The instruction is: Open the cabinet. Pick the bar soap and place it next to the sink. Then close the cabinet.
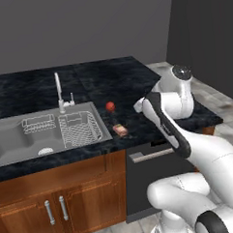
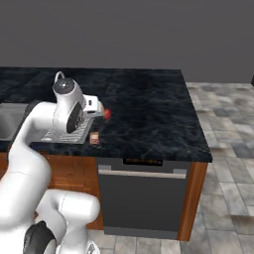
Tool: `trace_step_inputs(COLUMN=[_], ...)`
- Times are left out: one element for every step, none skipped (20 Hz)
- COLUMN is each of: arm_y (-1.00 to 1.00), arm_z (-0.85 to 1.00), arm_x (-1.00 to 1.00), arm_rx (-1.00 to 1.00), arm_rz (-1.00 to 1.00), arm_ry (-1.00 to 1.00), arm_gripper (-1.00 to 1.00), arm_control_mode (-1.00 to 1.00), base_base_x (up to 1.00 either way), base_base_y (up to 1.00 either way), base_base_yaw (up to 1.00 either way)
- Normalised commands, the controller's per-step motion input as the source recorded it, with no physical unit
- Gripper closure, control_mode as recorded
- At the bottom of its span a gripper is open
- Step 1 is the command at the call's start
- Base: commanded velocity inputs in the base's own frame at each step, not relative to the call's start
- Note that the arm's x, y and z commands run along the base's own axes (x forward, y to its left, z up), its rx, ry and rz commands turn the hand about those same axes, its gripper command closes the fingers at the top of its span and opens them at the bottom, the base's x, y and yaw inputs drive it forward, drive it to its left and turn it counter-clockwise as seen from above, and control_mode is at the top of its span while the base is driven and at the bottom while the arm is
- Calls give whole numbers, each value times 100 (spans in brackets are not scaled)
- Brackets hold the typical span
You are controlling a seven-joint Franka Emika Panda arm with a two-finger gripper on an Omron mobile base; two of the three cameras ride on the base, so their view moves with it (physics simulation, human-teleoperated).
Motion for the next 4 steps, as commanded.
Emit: trace_step_inputs(arm_y=[-14,-15,-9,-3], arm_z=[58,50,25,9], arm_x=[-70,-70,-76,-74], arm_rx=[3,3,4,4], arm_rz=[0,0,0,0], arm_ry=[-15,-15,-11,-5], arm_gripper=[-100,-100,-100,-100], arm_control_mode=[-100,-100,-100,-100], base_base_x=[0,0,0,0], base_base_y=[0,0,0,0], base_base_yaw=[0,0,0,0])
